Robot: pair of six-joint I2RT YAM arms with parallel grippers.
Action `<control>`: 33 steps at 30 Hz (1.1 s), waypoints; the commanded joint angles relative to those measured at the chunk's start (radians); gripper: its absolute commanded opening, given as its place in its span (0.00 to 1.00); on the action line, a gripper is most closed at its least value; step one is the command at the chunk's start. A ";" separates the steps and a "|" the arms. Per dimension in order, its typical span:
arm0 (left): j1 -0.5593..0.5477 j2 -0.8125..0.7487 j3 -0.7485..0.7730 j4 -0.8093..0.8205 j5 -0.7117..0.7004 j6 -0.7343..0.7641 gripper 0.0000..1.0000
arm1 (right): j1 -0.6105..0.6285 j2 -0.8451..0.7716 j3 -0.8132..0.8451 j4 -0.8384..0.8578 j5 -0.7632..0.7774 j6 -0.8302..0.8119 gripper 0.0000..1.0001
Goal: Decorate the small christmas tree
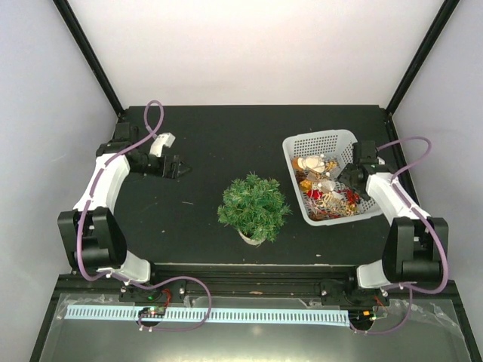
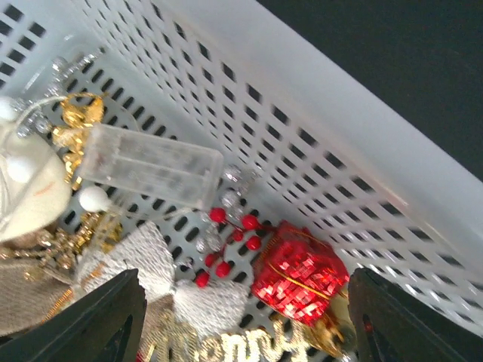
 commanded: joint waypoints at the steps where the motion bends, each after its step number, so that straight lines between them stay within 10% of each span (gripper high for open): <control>1: -0.006 -0.033 -0.002 0.022 -0.013 -0.010 0.99 | 0.003 0.082 0.085 0.065 -0.021 0.003 0.75; 14: -0.007 -0.088 -0.060 0.057 -0.054 -0.022 0.99 | -0.037 0.298 0.244 0.091 0.009 0.075 0.74; 26: -0.007 -0.092 -0.078 0.077 -0.052 -0.033 0.99 | -0.189 0.140 0.092 0.084 0.137 0.143 0.73; 33: -0.006 -0.081 -0.077 0.084 -0.043 -0.036 0.99 | -0.199 0.080 0.085 0.150 -0.048 0.034 0.70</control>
